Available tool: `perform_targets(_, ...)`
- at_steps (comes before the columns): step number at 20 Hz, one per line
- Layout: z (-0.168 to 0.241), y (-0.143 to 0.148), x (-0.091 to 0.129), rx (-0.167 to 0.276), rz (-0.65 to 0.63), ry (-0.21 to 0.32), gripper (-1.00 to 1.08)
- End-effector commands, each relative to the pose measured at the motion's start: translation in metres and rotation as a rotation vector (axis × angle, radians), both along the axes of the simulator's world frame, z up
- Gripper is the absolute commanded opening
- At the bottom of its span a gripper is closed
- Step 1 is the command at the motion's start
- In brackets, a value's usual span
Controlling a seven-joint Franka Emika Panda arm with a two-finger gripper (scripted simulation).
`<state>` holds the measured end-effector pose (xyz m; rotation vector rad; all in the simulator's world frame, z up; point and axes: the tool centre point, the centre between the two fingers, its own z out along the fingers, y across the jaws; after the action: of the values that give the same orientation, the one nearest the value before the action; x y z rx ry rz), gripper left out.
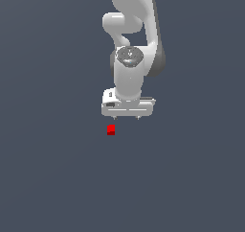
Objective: Pick up the red cube and move it to a goal position.
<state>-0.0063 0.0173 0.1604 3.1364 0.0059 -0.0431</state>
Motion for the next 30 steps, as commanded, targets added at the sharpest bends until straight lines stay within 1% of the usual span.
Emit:
perform_targets(1,0.000,0.000,0.000,0.000,0.000,0.000,1.00)
perform_targets(5,-0.004,-0.002,-0.001,0.000,0.001,-0.001,1.00)
perform_targets(10,-0.022,-0.012,-0.004,0.000,0.004,-0.004,1.00)
perform_targets(23,-0.113,-0.063,-0.015,0.003,0.021,-0.022,1.00)
perform_targets(30,-0.138,-0.076,-0.016,0.005,0.026,-0.027,1.00)
